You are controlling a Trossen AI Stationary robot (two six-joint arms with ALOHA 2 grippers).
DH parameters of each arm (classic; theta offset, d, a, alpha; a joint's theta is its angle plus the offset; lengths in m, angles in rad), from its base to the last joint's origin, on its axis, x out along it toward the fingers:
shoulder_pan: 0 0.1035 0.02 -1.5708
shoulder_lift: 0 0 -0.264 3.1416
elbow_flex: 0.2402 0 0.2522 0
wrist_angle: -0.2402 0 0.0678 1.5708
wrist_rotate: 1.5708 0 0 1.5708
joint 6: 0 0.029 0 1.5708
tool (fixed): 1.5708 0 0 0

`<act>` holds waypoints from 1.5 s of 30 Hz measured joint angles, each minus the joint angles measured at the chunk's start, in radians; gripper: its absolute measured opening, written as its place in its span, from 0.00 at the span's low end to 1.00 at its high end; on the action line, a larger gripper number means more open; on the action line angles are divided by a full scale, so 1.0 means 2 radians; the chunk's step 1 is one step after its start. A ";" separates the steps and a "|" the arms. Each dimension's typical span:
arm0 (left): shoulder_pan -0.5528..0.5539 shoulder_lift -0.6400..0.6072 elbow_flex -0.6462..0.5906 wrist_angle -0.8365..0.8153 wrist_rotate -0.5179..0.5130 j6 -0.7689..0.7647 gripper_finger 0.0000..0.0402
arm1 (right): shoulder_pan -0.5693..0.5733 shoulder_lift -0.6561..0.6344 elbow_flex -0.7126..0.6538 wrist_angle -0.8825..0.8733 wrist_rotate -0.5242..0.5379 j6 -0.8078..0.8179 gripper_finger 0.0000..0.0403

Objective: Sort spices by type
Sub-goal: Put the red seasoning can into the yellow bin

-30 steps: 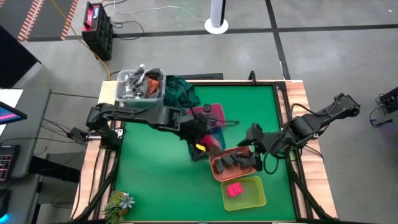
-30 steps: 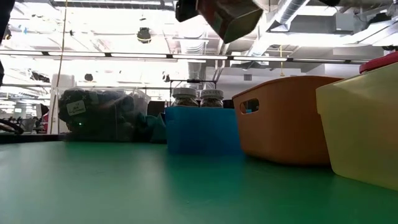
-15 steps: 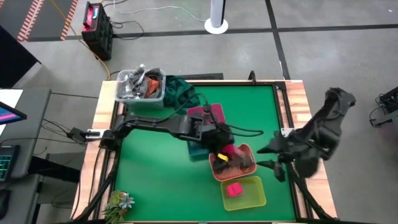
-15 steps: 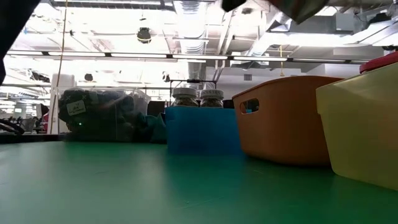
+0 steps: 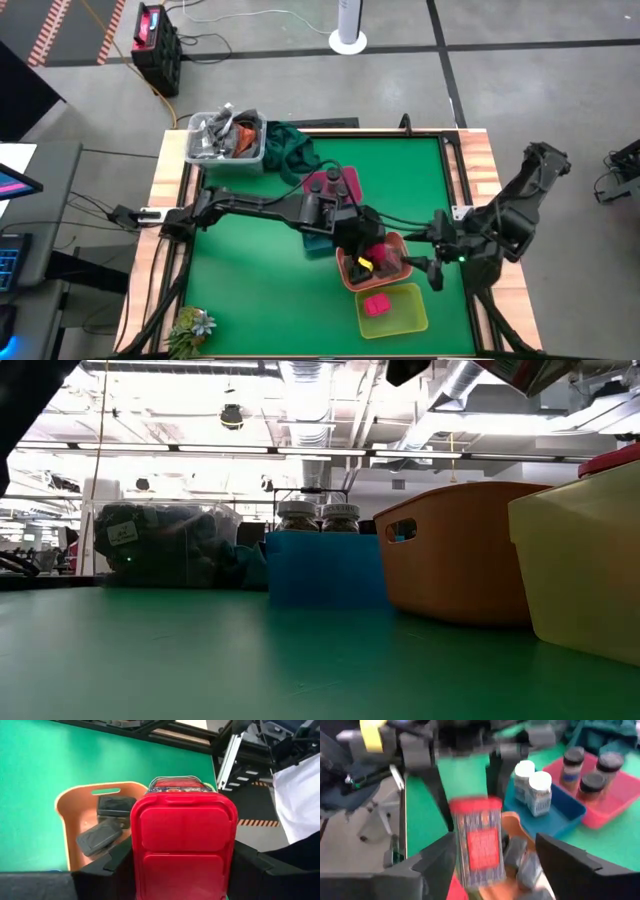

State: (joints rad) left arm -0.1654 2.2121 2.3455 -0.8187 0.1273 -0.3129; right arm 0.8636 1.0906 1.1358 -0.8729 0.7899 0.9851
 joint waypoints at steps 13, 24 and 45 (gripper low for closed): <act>-0.001 -0.010 0.005 -0.067 0.005 0.014 0.54 | -0.081 0.016 0.000 0.122 -0.061 -0.146 0.92; 0.001 -0.034 0.004 -0.149 0.008 0.033 0.54 | -0.103 0.077 0.000 0.159 -0.069 -0.196 0.85; 0.000 -0.044 0.005 -0.211 0.002 0.080 0.54 | -0.189 0.092 -0.073 0.373 -0.150 -0.286 0.81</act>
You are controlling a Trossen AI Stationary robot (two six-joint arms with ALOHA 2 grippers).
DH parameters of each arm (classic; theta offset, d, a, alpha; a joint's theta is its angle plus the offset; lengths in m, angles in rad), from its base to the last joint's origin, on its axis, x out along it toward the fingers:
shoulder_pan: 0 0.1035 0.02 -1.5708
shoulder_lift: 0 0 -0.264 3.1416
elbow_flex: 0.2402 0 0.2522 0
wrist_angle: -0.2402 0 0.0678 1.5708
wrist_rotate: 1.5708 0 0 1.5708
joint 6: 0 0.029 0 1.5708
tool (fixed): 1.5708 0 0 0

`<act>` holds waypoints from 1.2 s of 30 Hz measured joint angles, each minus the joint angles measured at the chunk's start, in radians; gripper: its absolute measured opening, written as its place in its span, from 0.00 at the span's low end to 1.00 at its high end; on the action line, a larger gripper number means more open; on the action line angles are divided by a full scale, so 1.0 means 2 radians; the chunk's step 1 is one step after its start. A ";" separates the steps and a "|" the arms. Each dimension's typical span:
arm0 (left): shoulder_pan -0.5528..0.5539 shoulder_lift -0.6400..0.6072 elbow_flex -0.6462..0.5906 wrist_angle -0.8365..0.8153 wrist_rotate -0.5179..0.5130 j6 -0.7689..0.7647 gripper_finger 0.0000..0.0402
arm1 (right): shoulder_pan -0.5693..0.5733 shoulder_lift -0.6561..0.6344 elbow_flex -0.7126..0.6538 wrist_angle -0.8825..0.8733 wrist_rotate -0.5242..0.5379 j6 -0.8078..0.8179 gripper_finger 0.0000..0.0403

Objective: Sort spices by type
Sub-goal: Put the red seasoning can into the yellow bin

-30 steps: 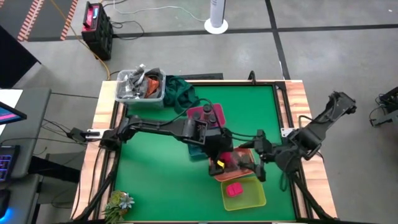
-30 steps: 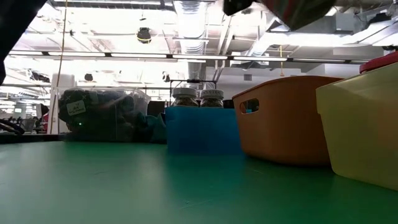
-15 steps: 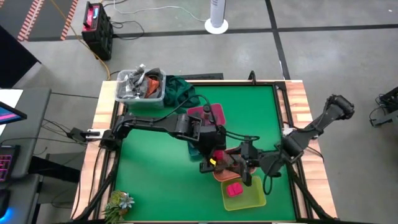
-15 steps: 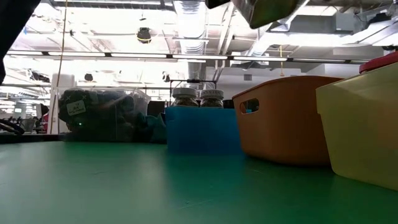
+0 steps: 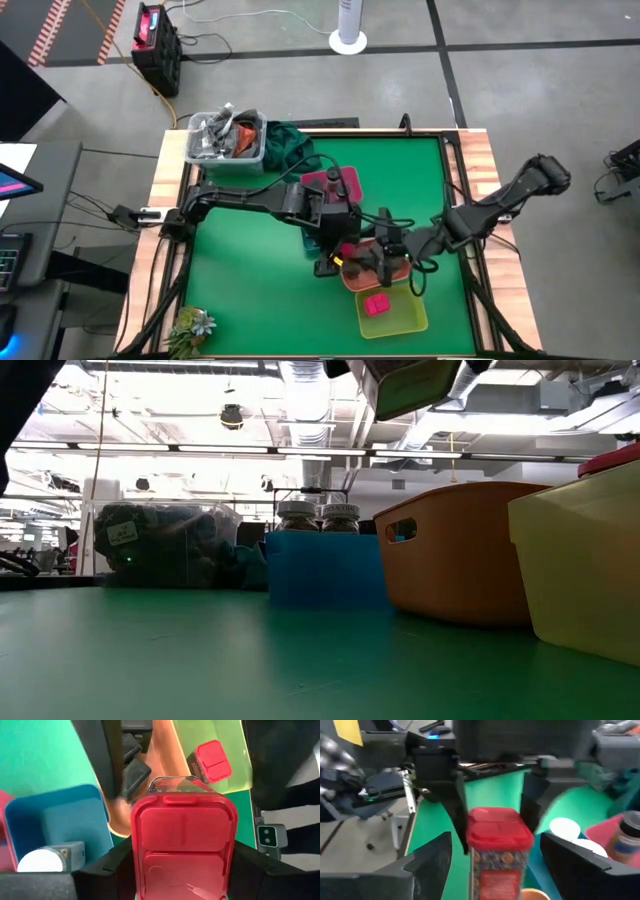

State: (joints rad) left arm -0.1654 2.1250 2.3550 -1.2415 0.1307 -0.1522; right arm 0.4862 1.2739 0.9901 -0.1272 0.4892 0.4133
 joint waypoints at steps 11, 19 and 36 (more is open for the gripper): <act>0.000 0.000 0.000 0.001 -0.005 0.034 0.54 | -0.016 0.036 0.000 0.039 -0.031 -0.015 0.78; 0.000 0.000 0.000 -0.001 -0.005 0.043 0.54 | -0.020 0.037 0.000 0.038 -0.029 -0.017 0.63; 0.015 -0.009 0.000 0.004 -0.030 0.021 0.63 | -0.012 0.007 0.000 -0.008 -0.022 -0.017 0.59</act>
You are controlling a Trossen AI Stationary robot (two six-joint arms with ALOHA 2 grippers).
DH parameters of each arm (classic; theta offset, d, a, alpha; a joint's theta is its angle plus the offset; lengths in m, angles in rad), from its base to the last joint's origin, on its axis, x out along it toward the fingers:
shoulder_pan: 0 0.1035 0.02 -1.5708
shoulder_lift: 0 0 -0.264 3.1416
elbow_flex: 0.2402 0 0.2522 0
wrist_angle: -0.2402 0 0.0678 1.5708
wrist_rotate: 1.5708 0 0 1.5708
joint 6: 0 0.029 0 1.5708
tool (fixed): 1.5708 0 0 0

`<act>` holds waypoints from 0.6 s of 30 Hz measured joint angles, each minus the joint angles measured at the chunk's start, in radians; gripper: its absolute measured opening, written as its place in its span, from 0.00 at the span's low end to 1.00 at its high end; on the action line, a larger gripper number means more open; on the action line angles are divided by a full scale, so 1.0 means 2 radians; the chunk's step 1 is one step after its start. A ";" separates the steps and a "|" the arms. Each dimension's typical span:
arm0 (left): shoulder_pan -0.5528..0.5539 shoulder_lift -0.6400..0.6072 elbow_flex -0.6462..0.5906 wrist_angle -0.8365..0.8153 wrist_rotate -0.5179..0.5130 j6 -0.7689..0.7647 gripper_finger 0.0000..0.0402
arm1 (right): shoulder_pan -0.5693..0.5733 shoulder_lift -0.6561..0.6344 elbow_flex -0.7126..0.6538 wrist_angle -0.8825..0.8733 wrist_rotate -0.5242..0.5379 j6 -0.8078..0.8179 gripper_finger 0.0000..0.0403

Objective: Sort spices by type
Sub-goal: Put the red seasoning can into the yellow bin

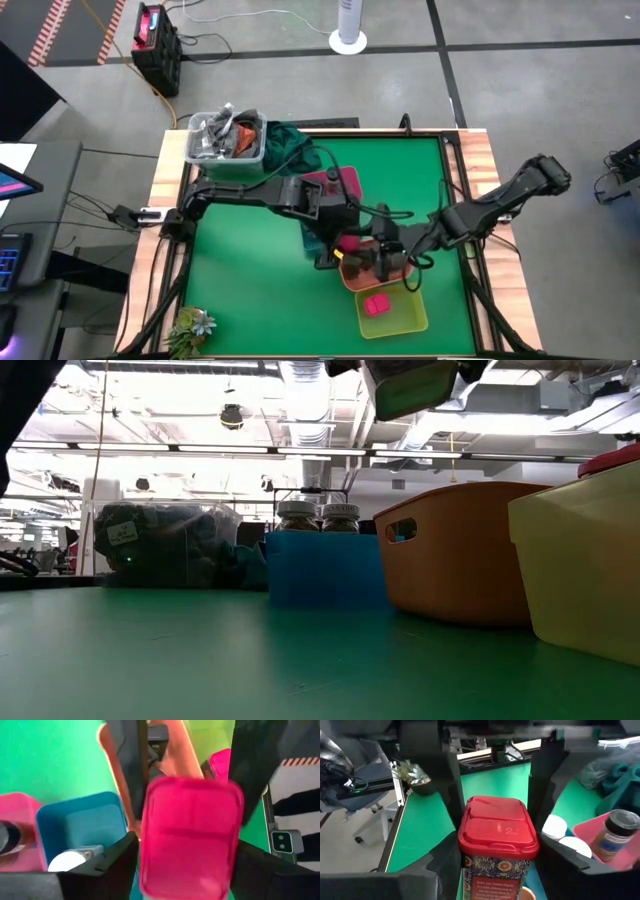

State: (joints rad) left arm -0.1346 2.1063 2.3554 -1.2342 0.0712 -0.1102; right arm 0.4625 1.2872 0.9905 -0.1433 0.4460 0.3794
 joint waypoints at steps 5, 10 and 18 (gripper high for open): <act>0.010 -0.014 0.000 -0.002 -0.001 -0.007 0.67 | 0.000 -0.019 0.000 -0.022 0.002 0.000 0.59; 0.020 -0.025 0.000 -0.008 -0.003 -0.012 0.68 | 0.000 -0.033 0.000 -0.042 0.005 -0.001 0.59; 0.031 -0.032 0.001 -0.077 -0.013 -0.009 0.68 | 0.007 -0.067 0.000 -0.087 -0.013 0.015 0.59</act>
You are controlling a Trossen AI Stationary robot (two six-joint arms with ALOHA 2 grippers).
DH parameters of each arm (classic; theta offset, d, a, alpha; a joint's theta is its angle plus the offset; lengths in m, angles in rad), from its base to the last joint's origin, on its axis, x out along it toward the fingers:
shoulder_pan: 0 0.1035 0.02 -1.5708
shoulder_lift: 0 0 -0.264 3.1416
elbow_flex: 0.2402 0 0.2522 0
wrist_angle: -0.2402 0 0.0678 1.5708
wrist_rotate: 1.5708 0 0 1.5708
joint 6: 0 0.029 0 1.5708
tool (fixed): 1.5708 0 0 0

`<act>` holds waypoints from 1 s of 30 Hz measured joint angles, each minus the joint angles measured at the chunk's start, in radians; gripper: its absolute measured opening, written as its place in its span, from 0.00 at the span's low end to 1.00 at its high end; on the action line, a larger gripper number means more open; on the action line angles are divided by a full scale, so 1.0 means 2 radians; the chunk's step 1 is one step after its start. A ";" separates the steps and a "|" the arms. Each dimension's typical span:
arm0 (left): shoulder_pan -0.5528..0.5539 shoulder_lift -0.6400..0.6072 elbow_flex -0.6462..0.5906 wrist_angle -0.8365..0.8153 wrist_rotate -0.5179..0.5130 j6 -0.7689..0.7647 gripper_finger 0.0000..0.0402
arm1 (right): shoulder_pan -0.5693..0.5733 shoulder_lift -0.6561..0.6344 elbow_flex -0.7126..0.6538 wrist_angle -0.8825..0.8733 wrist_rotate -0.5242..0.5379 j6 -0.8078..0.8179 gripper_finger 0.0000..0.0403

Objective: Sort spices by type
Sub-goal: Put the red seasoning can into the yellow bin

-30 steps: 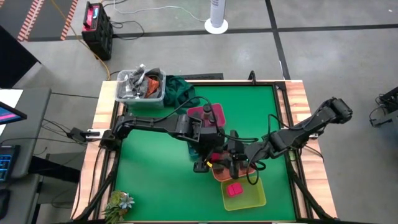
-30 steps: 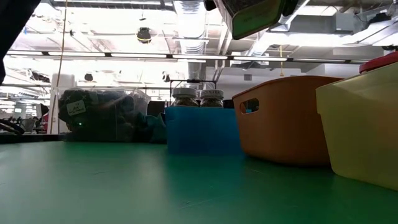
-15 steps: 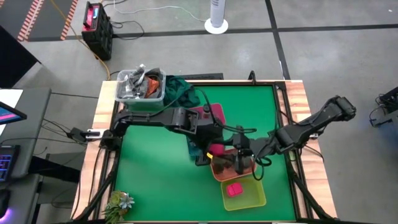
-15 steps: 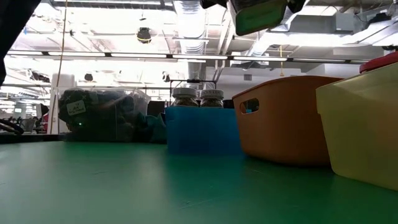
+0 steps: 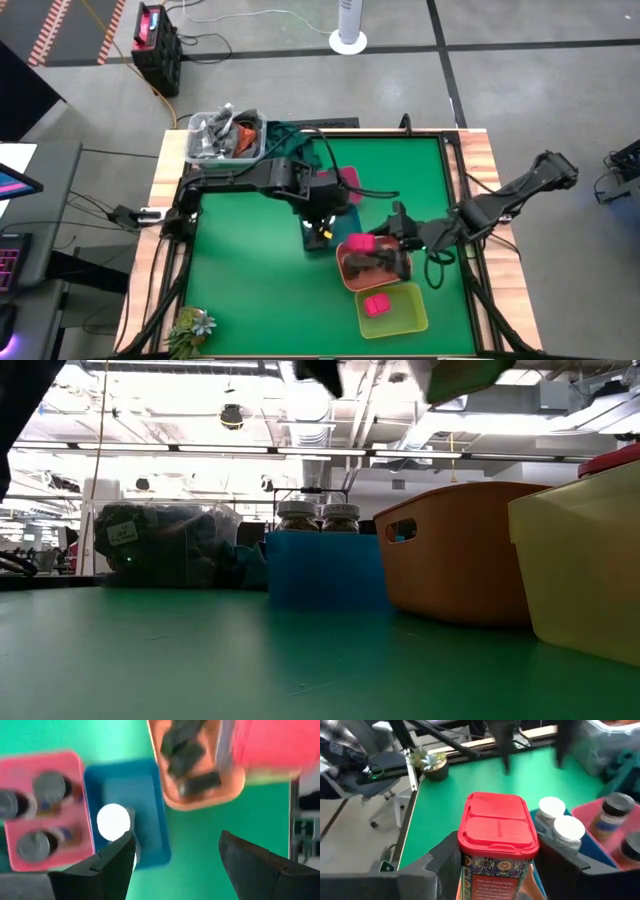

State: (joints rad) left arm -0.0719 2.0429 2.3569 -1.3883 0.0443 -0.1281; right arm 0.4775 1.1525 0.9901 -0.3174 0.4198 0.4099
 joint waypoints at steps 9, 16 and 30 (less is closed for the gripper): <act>-0.003 -0.004 0.000 -0.036 -0.076 0.000 0.68 | 0.093 -0.066 0.000 -0.095 0.007 0.108 0.59; -0.017 -0.021 0.000 0.021 -0.130 -0.005 0.68 | 0.207 -0.074 0.000 -0.176 0.092 0.266 0.59; -0.070 -0.025 -0.066 0.171 -0.134 -0.019 0.68 | 0.331 0.018 0.000 -0.207 0.130 0.434 0.59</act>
State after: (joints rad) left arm -0.2118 1.9934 2.2249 -1.0461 -0.2232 -0.1670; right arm 1.1391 1.1890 0.9909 -0.7322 0.6800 1.2770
